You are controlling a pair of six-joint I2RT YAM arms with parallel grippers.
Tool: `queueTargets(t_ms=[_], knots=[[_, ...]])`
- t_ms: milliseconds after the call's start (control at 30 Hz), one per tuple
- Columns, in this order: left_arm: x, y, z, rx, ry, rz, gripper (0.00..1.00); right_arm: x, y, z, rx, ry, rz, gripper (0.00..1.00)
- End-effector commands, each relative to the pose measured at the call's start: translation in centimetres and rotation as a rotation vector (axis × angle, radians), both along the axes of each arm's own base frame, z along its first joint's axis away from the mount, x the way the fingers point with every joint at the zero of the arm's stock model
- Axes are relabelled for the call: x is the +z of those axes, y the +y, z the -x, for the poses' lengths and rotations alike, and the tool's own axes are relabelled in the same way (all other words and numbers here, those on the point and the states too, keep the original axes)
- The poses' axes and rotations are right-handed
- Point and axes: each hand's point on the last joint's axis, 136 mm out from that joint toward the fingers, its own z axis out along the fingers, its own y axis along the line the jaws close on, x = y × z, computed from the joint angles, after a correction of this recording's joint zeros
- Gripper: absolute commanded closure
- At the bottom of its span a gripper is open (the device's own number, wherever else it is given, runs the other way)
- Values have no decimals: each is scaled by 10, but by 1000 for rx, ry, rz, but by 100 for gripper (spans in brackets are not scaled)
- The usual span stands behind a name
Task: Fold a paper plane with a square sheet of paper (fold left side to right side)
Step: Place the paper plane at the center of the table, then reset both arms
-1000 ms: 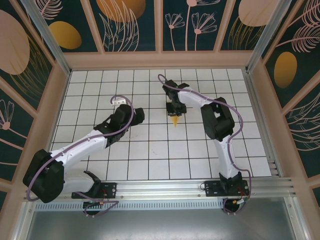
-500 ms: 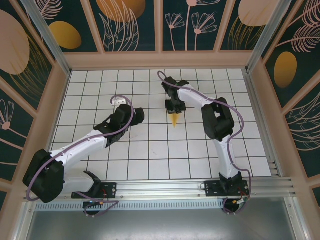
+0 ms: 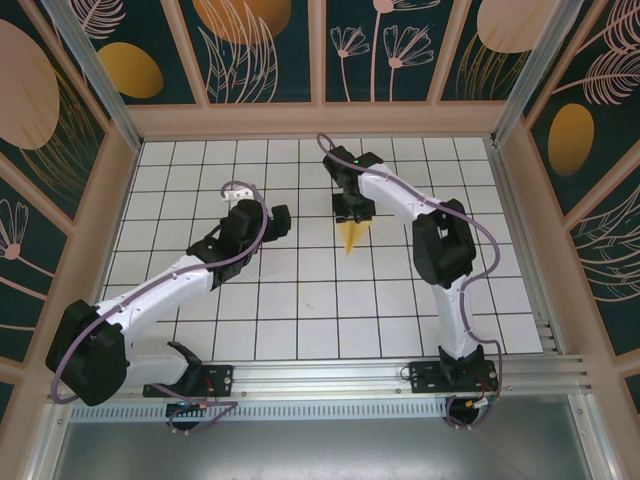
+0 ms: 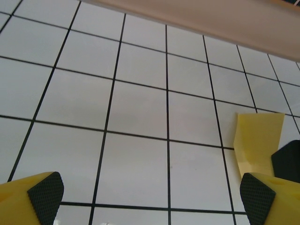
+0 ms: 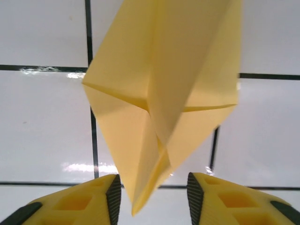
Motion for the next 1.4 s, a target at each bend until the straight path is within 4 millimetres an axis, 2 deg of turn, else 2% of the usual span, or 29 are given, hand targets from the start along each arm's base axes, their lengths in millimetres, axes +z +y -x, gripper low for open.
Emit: queueTargets(t_ms=[0, 133, 200, 300, 400, 500, 600, 700, 833, 900, 967, 1133, 1367], knots=[[30, 9, -10, 32, -78, -25, 1, 71, -19, 0, -25, -132, 0, 52], [47, 22, -18, 71, -115, -18, 2, 102, -38, 1, -50, -229, -25, 51], [53, 33, -21, 102, -136, -25, 1, 116, -58, -4, -85, -297, -43, 50], [62, 61, -24, 188, -174, -58, 1, 135, -86, -4, -129, -416, -69, 49], [69, 97, -24, 305, -214, -107, 1, 152, -121, 0, -197, -559, -89, 47], [73, 132, -19, 421, -279, -181, 2, 166, -160, 10, -276, -716, -104, 39], [69, 165, -9, 556, -333, -235, 1, 171, -201, 23, -374, -865, -120, 23], [58, 187, 2, 646, -372, -290, 2, 159, -244, 36, -494, -944, -106, 4], [41, 195, 2, 619, -365, -359, 1, 117, -282, 42, -552, -969, -60, 1], [32, 202, 2, 627, -343, -393, 2, 97, -292, 40, -554, -978, -74, 1], [22, 210, 2, 642, -325, -415, 2, 80, -296, 38, -548, -1010, -82, 1], [4, 219, 4, 621, -371, -390, 2, 70, -290, 28, -462, -1133, -98, 1], [-8, 207, 2, 489, -459, -408, 2, 48, -273, 21, -314, -1173, -109, 1]])
